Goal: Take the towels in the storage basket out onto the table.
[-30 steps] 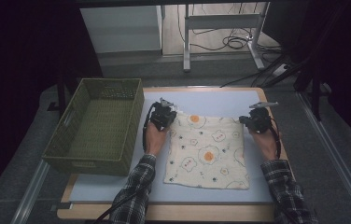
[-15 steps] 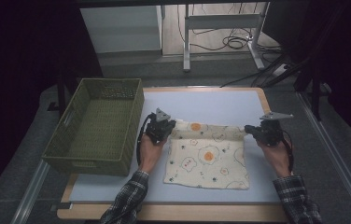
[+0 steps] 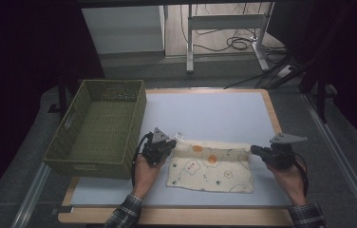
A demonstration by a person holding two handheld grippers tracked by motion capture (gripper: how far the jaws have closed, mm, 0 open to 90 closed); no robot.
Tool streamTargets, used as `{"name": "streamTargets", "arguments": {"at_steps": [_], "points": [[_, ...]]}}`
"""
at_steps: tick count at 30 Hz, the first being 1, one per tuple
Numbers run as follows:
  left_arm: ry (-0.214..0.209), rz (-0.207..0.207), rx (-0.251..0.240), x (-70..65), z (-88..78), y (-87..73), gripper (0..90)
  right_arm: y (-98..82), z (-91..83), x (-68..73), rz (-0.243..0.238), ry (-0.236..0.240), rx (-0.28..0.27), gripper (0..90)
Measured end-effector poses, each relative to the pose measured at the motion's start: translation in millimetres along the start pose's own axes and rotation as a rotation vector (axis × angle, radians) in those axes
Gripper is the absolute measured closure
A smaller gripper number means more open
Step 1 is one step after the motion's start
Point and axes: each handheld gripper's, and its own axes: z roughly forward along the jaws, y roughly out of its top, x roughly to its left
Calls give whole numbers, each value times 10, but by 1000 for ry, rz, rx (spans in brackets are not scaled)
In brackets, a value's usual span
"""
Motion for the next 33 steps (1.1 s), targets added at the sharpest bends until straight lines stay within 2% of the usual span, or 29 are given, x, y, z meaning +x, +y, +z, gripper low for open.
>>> {"name": "streamTargets", "arguments": {"at_steps": [7,13,22,27,29,31,33], "points": [[-32,16,-4,-146,-168,-142,882,-166,-192,193,-14,27,2,869],[-55,14,-9,-209,-293,-278,879,-294,-289,336,-32,52,19,868],[-85,17,-9,-316,-430,-484,878,-518,-291,484,-36,102,52,868],[-118,-8,3,-332,-468,-604,868,-609,-310,533,-28,121,59,866],[-144,-29,14,-324,-483,-653,809,-648,-321,540,-21,131,62,856],[-166,-50,16,-313,-516,-693,701,-674,-340,538,-16,138,58,824],[-158,-58,10,-303,-571,-710,646,-672,-386,521,-8,134,45,785]]}}
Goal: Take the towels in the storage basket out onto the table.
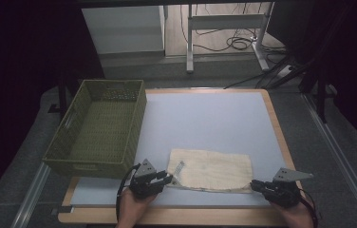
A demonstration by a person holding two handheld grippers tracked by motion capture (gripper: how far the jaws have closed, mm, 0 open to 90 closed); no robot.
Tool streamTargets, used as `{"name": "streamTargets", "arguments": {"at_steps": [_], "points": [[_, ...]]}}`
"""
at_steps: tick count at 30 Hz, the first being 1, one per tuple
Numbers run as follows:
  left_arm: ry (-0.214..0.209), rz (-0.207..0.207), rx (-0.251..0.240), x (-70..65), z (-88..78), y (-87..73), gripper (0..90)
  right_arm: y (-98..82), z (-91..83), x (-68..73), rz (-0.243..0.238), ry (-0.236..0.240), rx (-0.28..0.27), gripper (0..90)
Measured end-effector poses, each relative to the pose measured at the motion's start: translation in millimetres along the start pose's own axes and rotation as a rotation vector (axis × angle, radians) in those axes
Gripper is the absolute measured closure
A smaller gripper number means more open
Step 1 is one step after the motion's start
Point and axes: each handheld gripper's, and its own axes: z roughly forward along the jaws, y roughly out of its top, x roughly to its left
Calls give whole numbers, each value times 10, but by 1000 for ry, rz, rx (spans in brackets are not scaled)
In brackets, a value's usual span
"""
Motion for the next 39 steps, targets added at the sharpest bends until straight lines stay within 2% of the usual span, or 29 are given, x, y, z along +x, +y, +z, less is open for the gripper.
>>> {"name": "streamTargets", "arguments": {"at_steps": [3,7,13,15,19,27,30,32,36,37,38,39], "points": [[15,-8,-12,28,-57,29,580,42,-62,-42,4,-23,-20,747],[45,-11,-19,84,-36,132,520,152,-53,-121,-2,-58,-22,708],[81,-18,-29,141,27,301,489,325,40,-255,-4,-89,-23,702],[80,-28,-30,190,55,354,489,383,81,-301,-3,-97,-29,703],[84,-43,-22,295,170,462,488,479,187,-391,-1,-116,-22,703],[97,-83,12,533,500,652,507,589,407,-564,23,-141,1,700],[110,-77,34,566,586,685,528,617,485,-613,35,-147,3,681],[139,-69,56,586,667,691,526,618,552,-628,39,-145,14,675],[158,-46,85,618,737,646,496,562,686,-634,23,-146,65,649],[160,-37,94,623,757,630,495,541,710,-630,19,-152,77,656],[157,-30,103,626,780,615,495,525,707,-628,26,-145,65,662],[150,-23,110,626,800,601,506,519,703,-625,36,-142,64,720]]}}
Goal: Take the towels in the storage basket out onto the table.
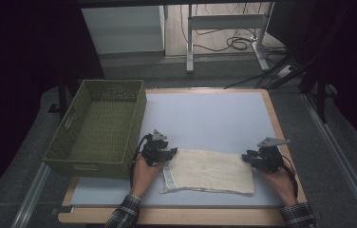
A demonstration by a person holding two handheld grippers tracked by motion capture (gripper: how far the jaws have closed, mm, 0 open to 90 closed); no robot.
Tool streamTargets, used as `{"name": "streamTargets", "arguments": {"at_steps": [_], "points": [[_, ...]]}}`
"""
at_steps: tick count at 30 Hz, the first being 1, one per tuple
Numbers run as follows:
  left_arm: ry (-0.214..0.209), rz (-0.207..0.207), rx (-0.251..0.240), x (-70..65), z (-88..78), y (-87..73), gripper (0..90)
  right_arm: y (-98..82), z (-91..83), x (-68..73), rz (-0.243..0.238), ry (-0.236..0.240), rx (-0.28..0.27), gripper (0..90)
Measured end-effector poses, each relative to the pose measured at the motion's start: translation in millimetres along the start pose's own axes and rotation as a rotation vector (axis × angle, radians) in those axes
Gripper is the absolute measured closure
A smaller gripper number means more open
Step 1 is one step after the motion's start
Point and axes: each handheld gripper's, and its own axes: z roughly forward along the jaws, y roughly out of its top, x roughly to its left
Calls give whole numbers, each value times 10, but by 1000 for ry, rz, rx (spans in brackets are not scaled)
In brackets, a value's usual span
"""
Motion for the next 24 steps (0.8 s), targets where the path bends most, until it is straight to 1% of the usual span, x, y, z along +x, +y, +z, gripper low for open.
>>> {"name": "streamTargets", "arguments": {"at_steps": [1,2,3,4,5,6,7,9,10,13,15,18,21,24], "points": [[-6,7,-10,-8,4,-9,526,0,-8,4,4,17,6,782],[-20,6,-12,-15,6,-11,578,2,-11,13,-5,27,9,829],[-39,8,-11,-23,5,-12,641,10,-12,30,-14,26,14,843],[-61,8,-10,-34,8,-14,718,26,-10,47,-28,16,21,849],[-72,13,-9,-48,8,-14,787,47,-8,58,-43,2,30,852],[-63,26,-8,-70,4,-11,826,71,-4,64,-61,-14,33,853],[-51,46,-6,-88,-9,-4,840,97,2,60,-67,-22,33,852],[-41,54,-31,-107,-50,-2,852,158,19,25,-61,-22,20,853],[-43,46,-46,-113,-79,-4,853,192,30,6,-55,-23,14,853],[-37,42,-83,-140,-189,-18,853,308,92,-64,-54,-29,5,852],[-36,37,-93,-159,-247,-37,854,386,151,-110,-55,-34,1,852],[-33,40,-95,-189,-323,-85,854,485,263,-179,-49,-37,-3,852],[-10,47,-81,-170,-312,-107,841,524,381,-196,-46,-36,23,851],[-17,31,-70,-100,-242,-84,759,508,411,-191,-43,-36,26,845]]}}
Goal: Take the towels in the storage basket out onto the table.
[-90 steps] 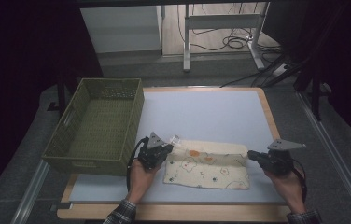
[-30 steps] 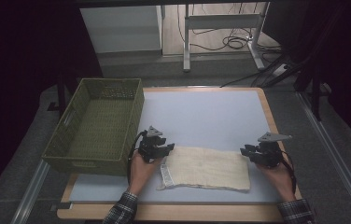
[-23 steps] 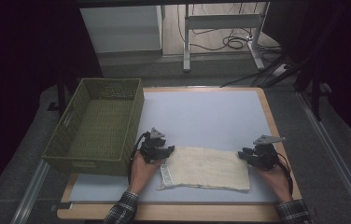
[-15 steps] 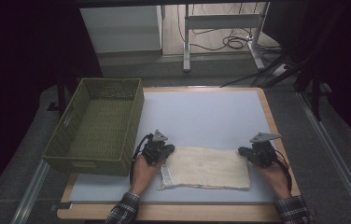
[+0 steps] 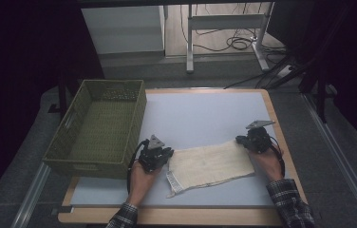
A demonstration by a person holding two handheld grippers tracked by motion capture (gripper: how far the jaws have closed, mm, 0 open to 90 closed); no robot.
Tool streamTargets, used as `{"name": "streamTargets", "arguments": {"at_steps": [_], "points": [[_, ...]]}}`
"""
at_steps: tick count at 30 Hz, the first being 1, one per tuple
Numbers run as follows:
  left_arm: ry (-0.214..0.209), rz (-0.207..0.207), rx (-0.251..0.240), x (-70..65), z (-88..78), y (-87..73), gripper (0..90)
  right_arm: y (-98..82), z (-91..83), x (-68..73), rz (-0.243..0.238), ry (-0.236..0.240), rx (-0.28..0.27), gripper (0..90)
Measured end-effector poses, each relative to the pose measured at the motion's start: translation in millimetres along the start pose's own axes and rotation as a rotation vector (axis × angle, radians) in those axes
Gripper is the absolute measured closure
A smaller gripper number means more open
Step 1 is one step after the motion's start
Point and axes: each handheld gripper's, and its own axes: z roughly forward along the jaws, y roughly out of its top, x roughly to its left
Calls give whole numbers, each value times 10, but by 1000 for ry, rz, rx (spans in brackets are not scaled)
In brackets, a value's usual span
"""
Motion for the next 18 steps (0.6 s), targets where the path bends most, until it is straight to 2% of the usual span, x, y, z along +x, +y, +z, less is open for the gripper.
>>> {"name": "streamTargets", "arguments": {"at_steps": [3,8,13,18], "points": [[19,12,13,37,70,27,708,-19,-65,-24,18,15,-21,823],[31,14,40,99,154,2,624,-48,-188,-29,54,39,-30,677],[42,-2,44,123,182,-16,529,-116,-258,68,32,10,-14,591],[38,-16,50,139,189,-16,502,-181,-324,205,-8,27,1,570]]}}
